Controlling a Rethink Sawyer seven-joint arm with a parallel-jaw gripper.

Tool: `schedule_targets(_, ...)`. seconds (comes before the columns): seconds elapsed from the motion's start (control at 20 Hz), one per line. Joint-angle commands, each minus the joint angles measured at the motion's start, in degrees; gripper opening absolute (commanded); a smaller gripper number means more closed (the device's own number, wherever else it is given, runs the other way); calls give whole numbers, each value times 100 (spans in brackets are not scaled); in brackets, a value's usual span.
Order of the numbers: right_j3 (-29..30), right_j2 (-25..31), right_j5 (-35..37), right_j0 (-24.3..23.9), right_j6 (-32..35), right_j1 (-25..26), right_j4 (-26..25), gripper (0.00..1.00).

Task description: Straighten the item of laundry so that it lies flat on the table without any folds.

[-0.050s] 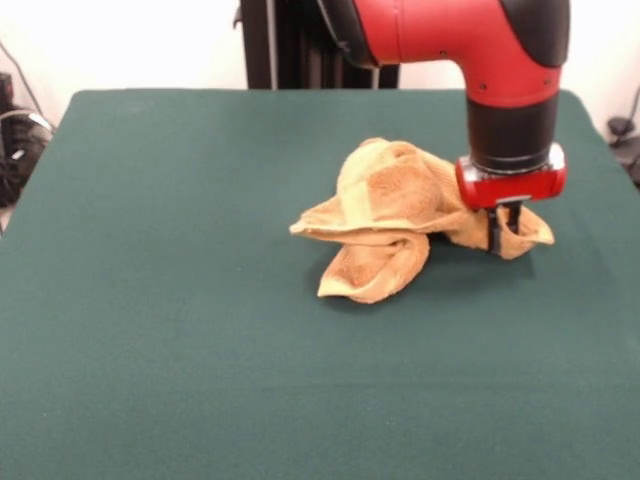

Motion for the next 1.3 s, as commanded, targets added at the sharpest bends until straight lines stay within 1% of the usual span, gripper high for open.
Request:
schedule_targets(0.05, -349, 969, 187, 229, 1022, 260, 421, 0)
schedule_targets(0.3, -395, 1187, 118, 210, 1104, 314, 528, 0)
schedule_targets(0.45, -375, 1178, 42, 327, 1341, 275, 690, 0)
schedule_targets(0.85, -570, 492, 89, 1092, 1895, 171, 1342, 0)
schedule_targets(1.25, -720, 291, -109, 1489, 2028, 290, 1967, 0)
schedule_targets(1.3, -689, 328, -166, 1476, 1980, 321, 2013, 0)
